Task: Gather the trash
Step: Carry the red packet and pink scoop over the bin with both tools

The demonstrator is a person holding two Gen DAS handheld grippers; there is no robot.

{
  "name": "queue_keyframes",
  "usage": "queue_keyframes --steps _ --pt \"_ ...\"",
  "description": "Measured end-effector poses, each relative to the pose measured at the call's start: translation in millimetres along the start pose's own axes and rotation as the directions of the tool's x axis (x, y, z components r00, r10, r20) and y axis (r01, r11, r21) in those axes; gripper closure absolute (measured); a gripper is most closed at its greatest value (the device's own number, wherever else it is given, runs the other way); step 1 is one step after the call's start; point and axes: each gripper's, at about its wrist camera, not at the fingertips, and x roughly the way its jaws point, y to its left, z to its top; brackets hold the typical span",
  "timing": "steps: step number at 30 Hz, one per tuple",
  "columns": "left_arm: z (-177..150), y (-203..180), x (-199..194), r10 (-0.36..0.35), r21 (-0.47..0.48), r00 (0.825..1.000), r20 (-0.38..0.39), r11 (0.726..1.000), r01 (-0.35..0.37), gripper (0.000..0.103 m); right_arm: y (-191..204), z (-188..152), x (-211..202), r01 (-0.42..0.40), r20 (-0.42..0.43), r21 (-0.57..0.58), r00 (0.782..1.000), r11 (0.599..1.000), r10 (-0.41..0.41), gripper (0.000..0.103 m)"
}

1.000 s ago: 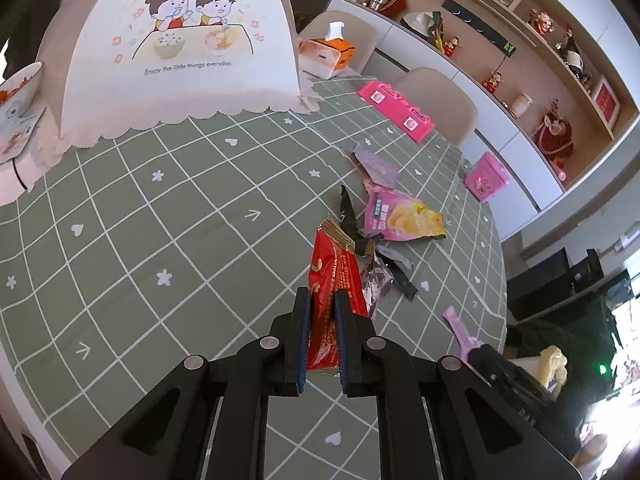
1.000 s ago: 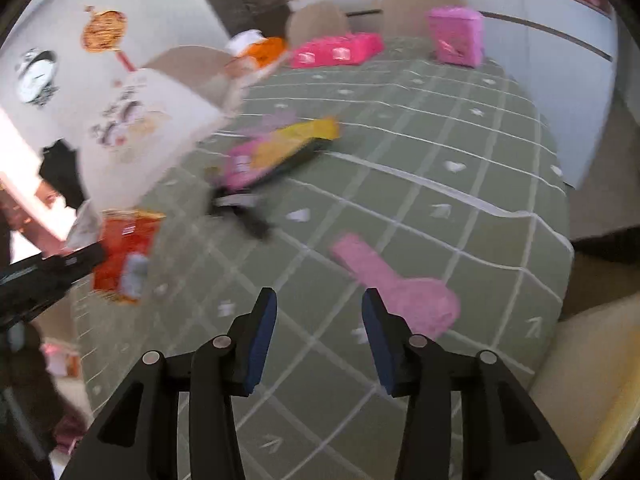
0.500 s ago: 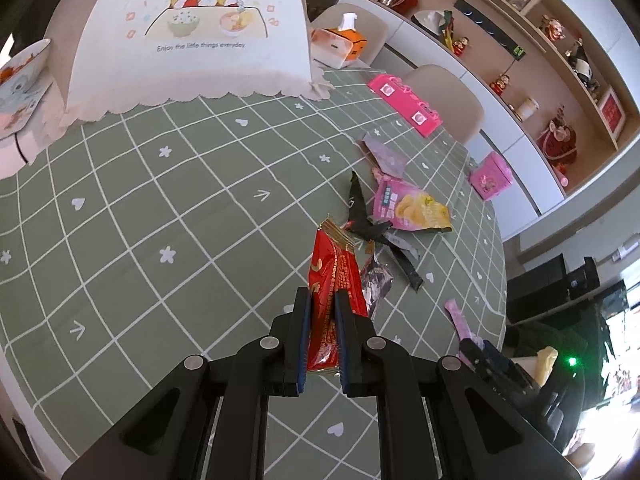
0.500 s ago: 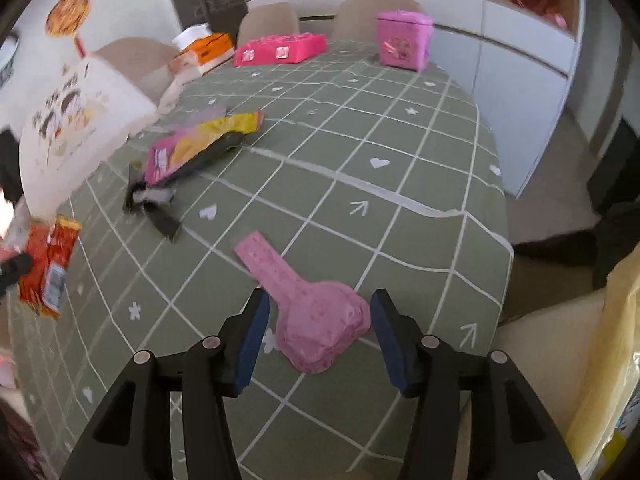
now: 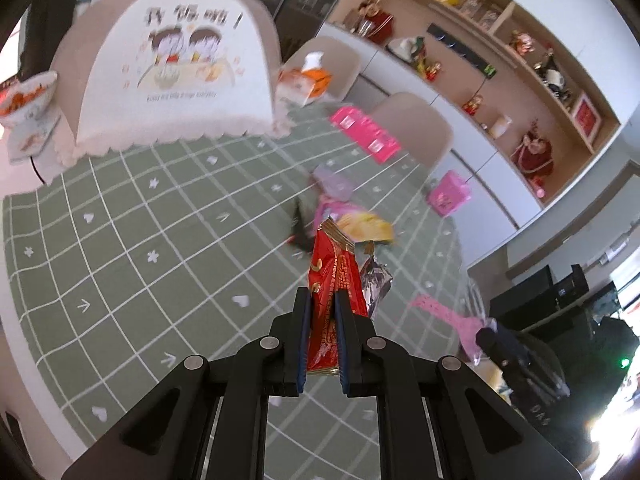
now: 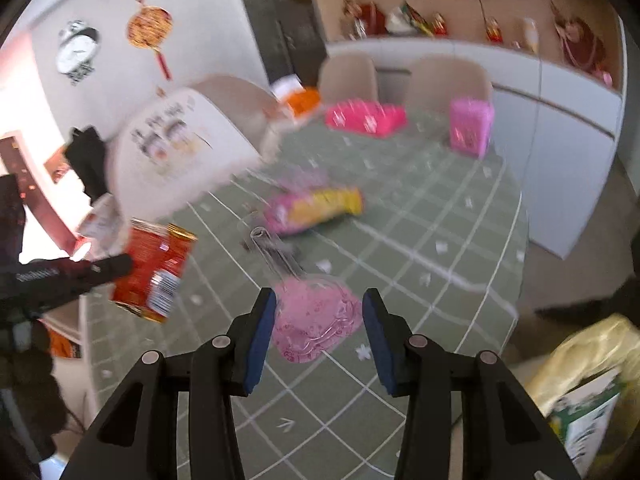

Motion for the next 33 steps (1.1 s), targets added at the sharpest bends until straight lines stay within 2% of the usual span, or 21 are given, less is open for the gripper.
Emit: queue_keyframes --steps 8,16,23,28,33 --pt "-16 -54 -63 0.006 0.057 0.992 0.126 0.998 -0.013 0.091 -1 28 -68 -0.092 0.099 -0.089 0.990 0.992 0.100 0.061" --pt "-54 -113 -107 -0.011 0.110 0.980 0.197 0.994 -0.011 0.091 -22 24 -139 -0.115 0.188 -0.130 0.973 0.985 0.138 0.061" --pt "-95 -172 -114 -0.075 0.174 0.980 0.183 0.984 0.043 0.091 -61 5 -198 -0.070 0.246 -0.121 0.964 0.990 0.099 0.061" --pt "-126 -212 -98 -0.114 0.204 0.985 0.133 0.975 0.085 0.091 -95 -15 -227 -0.031 0.249 -0.102 0.967 0.994 0.056 0.061" --pt "-153 -239 -73 -0.107 0.209 0.991 0.075 0.974 0.089 0.091 -129 -30 -235 -0.016 0.229 -0.056 0.973 0.998 0.028 0.061"
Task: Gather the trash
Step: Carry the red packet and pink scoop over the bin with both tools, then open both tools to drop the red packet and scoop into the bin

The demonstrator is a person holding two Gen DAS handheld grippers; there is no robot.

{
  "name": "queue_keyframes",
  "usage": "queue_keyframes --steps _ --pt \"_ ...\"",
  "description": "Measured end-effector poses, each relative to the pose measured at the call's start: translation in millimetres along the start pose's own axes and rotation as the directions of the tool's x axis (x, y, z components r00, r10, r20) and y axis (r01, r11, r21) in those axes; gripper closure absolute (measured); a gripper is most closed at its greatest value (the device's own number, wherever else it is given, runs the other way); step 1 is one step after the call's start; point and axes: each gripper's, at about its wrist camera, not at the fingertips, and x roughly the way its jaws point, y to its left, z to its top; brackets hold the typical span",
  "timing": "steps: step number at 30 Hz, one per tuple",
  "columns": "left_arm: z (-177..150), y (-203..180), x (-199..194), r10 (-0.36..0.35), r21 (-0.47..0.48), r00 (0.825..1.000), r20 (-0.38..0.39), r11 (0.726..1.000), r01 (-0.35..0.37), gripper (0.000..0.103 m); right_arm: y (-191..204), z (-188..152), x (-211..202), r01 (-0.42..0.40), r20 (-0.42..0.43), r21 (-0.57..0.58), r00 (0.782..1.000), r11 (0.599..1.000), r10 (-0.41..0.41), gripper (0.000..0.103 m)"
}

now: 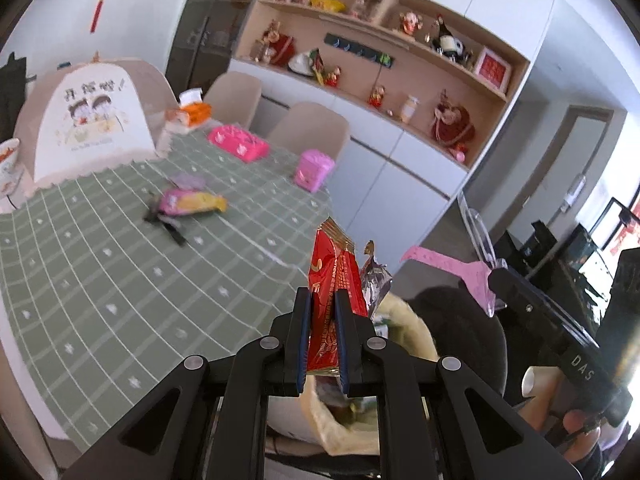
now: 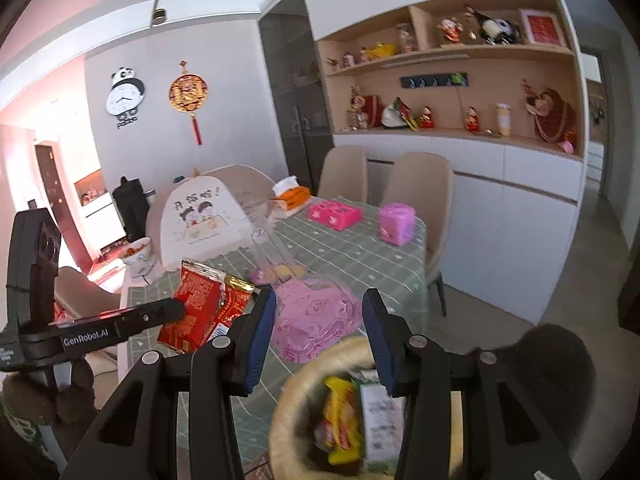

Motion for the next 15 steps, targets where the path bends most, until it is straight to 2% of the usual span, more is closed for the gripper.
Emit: queue_keyframes --steps 7,15 --pt "-28 -17 45 0.027 0.007 0.994 -0.103 1.000 -0.027 0.091 -38 -23 5 0.028 -0.042 0.063 0.999 0.998 -0.026 0.061" --pt "-41 -17 79 0.045 0.013 0.985 -0.165 0.999 -0.044 0.091 -64 -43 22 0.031 -0.102 0.122 0.995 0.992 -0.019 0.061"
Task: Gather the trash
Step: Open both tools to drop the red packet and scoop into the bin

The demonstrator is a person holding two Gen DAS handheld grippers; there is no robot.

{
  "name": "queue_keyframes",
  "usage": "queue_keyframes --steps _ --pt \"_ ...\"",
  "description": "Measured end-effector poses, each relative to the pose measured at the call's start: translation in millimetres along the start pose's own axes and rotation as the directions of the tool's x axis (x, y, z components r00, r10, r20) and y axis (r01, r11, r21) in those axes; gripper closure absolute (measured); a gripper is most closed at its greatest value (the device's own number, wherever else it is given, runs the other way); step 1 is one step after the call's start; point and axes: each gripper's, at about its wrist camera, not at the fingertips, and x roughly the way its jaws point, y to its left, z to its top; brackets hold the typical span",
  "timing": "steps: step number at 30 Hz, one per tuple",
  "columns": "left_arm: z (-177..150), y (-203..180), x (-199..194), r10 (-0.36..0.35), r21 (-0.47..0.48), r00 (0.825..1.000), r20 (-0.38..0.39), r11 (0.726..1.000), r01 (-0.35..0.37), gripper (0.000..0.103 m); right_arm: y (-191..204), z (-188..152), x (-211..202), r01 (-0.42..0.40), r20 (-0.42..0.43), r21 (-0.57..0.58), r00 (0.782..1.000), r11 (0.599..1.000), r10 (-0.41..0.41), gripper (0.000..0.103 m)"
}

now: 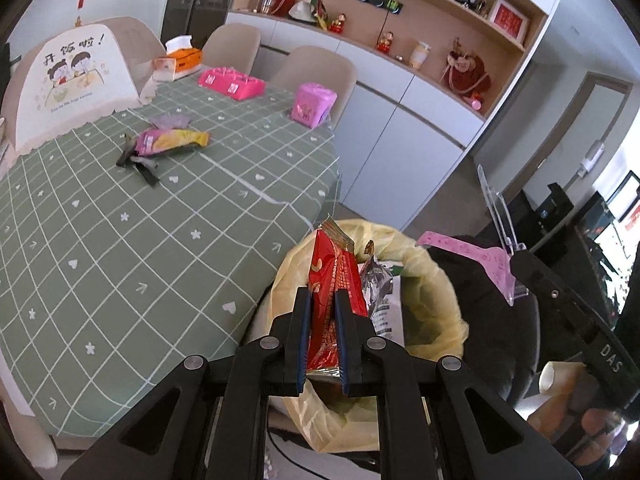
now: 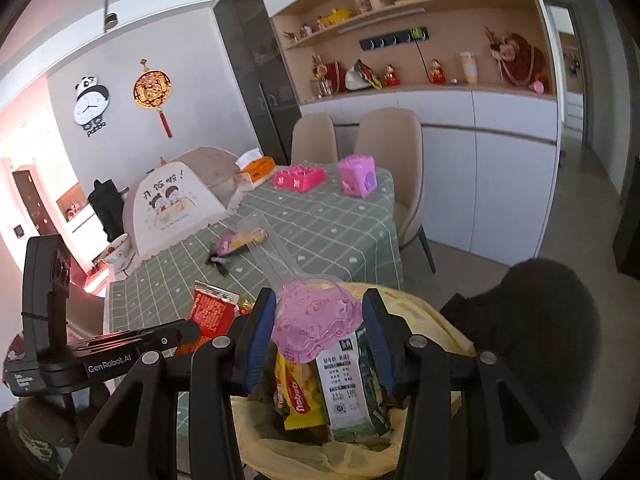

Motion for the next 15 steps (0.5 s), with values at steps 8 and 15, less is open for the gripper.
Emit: queue_keyframes --steps 8,15 --pt "-12 7 39 0.011 -0.043 0.996 -0.083 0.999 -0.014 0.091 -9 -7 18 0.002 -0.045 0.005 0.999 1.000 -0.002 0.061" --pt "-23 8 66 -0.034 -0.062 0.990 -0.134 0.998 0.026 0.091 -21 -16 29 0.017 -0.082 0.034 0.997 0.999 -0.014 0.061"
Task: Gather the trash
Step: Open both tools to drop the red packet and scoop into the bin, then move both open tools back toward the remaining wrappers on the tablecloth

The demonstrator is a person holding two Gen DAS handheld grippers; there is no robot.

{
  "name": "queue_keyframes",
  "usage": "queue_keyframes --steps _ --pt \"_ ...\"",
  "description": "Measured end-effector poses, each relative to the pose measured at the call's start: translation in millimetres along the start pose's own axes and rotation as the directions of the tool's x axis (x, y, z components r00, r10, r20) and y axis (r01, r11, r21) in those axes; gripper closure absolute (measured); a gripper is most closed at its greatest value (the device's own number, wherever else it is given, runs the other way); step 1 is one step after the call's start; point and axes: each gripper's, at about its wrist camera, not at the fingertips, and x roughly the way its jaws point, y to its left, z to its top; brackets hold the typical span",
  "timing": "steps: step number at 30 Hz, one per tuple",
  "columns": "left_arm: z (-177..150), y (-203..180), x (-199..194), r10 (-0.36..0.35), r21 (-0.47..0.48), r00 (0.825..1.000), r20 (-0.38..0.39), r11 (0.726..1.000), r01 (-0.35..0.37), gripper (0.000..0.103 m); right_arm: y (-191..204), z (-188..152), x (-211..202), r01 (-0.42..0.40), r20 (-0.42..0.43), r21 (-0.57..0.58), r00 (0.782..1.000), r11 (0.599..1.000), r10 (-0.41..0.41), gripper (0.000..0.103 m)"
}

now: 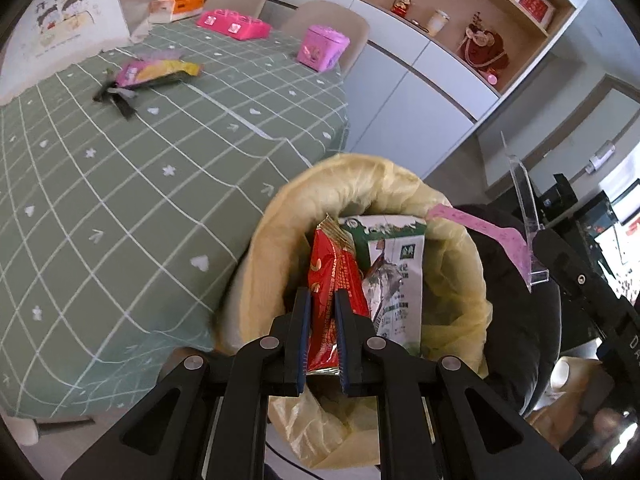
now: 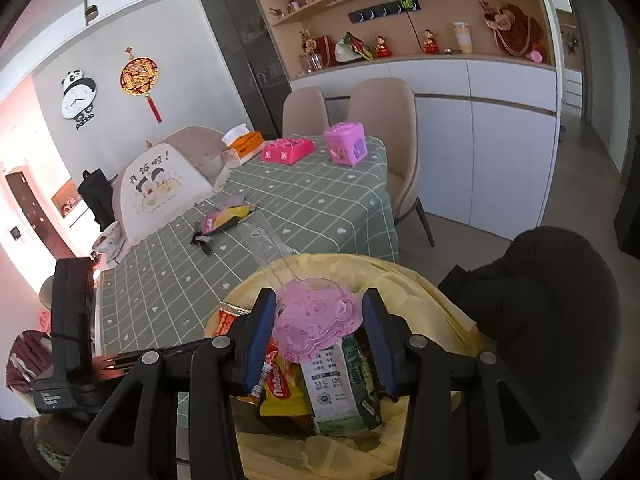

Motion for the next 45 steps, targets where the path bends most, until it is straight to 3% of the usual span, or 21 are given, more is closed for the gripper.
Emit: queue_keyframes --steps 9,11,13,19,23,27,33,39,45 --pt "-10 -6 10 -0.032 0.043 0.997 -0.064 0.998 0.035 0.089 -2 -10 12 -0.011 -0.032 0.015 0.999 1.000 0.012 0.061" --pt "-9 -2 3 -0.050 0.037 0.998 -0.046 0.998 0.051 0.085 1 -11 15 -0.021 -0.036 0.017 0.999 1.000 0.021 0.061" --pt "-7 1 -5 -0.047 0.035 0.999 -0.021 0.998 0.048 0.073 5 -12 17 -0.027 -0.041 0.012 0.999 1.000 0.027 0.061" --pt "4 25 -38 0.009 -0.030 0.997 0.079 1.000 -0.007 0.070 17 -23 42 -0.052 -0.114 -0.002 0.992 0.999 0.052 0.061" --pt "11 44 -64 0.065 -0.083 0.986 0.151 0.995 -0.053 0.070 26 -37 72 -0.053 -0.210 -0.027 0.977 0.998 0.046 0.061" --pt "15 67 -85 0.108 -0.138 0.976 0.189 0.987 -0.082 0.070 34 -49 104 -0.031 -0.329 -0.056 0.944 0.998 0.011 0.062" --pt "8 97 -100 0.152 -0.207 0.967 0.202 0.972 -0.110 0.070 38 -57 120 0.021 -0.399 -0.119 0.914 0.993 -0.067 0.062" --pt "0 110 -115 0.173 -0.226 0.961 0.215 0.966 -0.123 0.070 40 -56 103 0.014 -0.382 -0.115 0.922 0.993 -0.057 0.060" --pt "0 111 -133 0.168 -0.216 0.952 0.255 0.970 -0.114 0.070 49 -44 65 0.005 -0.299 -0.137 0.953 0.991 -0.046 0.053"
